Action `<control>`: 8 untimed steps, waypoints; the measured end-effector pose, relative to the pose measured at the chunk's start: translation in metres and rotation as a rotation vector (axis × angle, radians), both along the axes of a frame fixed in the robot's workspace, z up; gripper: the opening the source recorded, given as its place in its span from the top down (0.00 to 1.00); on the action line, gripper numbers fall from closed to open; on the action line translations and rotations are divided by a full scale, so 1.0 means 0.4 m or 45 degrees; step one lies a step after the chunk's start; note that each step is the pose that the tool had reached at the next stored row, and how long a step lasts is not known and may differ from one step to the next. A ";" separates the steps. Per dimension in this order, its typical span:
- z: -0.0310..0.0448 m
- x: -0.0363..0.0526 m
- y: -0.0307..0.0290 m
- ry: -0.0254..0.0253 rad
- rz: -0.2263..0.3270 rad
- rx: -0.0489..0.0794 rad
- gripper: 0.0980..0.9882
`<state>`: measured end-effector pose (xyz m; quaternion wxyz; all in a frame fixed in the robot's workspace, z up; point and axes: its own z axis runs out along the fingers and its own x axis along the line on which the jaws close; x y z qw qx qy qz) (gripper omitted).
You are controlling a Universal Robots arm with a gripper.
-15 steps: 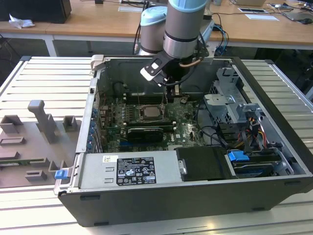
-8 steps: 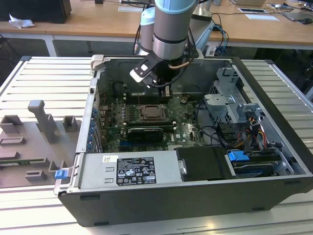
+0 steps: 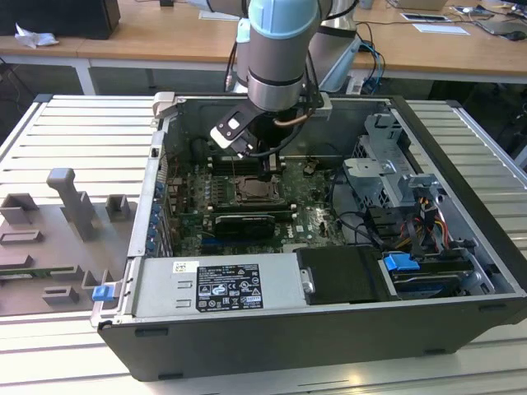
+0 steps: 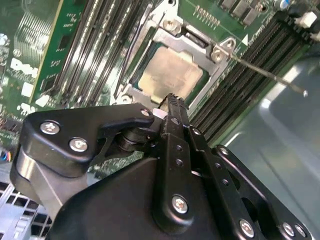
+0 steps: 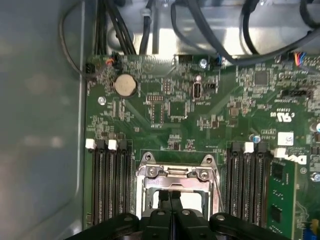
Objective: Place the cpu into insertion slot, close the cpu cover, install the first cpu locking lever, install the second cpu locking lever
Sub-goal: 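Close the cpu cover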
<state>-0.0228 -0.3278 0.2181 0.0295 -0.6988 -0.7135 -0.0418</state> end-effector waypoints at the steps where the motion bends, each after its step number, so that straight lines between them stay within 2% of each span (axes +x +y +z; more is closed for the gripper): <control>1: -0.003 -0.003 0.000 0.0000 0.000 0.000 0.99; 8: -0.009 -0.023 0.000 -0.0001 0.001 0.000 0.99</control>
